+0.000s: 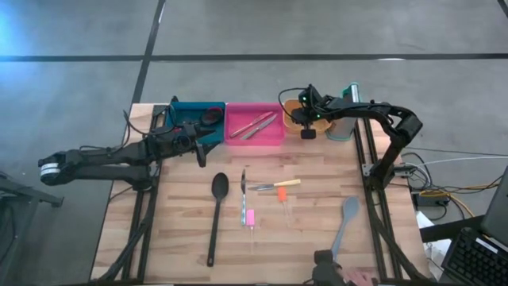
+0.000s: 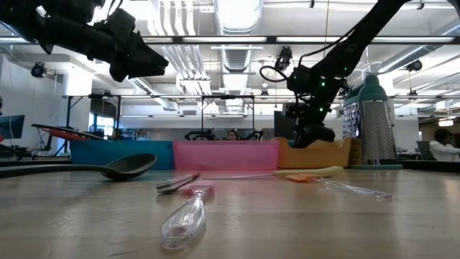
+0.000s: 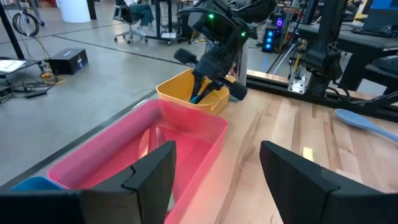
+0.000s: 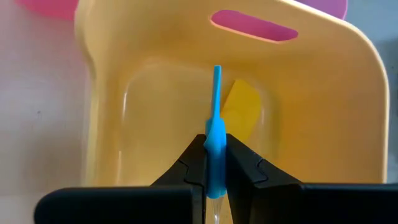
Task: Pick & Place Kitchen Items
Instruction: Put the blue spatula into the yellow bin, then put the black serving spoon into the blue bin
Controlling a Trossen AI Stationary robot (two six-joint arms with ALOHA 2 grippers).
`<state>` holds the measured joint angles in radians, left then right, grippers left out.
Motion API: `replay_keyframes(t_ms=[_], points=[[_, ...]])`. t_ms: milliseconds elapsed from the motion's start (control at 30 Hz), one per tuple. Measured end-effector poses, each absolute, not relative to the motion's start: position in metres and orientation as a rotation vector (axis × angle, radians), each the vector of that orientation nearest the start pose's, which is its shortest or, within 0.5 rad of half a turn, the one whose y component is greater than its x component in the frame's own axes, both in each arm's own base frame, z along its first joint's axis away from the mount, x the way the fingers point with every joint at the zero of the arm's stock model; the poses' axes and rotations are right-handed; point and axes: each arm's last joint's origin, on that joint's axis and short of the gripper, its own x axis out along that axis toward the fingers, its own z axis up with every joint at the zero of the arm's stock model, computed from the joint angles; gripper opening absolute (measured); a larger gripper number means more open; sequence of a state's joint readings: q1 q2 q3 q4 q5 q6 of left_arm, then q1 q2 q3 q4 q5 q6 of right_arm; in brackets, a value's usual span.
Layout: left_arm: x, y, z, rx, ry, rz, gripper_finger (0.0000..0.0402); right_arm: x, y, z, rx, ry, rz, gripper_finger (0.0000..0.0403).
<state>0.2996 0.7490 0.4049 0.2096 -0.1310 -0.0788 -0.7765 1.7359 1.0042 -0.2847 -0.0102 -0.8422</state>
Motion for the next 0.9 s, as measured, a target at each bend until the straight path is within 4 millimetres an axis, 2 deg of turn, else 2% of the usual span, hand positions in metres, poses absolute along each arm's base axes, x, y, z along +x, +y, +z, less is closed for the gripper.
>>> replay_keyframes(t_ms=[133,333,467,900], points=[[0.164,0.055,0.244,-0.089,0.118,0.435,0.0238,0.241,-0.236,0.163,-0.343,1.152,-0.252,0.0030],[0.164,0.055,0.244,-0.089,0.119,0.434,0.0238,0.244,-0.239,0.166,-0.369,1.124,-0.284,0.0086],[0.164,0.055,0.244,-0.089,0.119,0.434,0.0238,0.244,-0.240,0.167,-0.372,1.119,-0.286,0.0108],[0.164,0.055,0.244,-0.089,0.120,0.434,0.0238,0.252,-0.244,0.183,-0.326,1.089,-0.329,0.0142]])
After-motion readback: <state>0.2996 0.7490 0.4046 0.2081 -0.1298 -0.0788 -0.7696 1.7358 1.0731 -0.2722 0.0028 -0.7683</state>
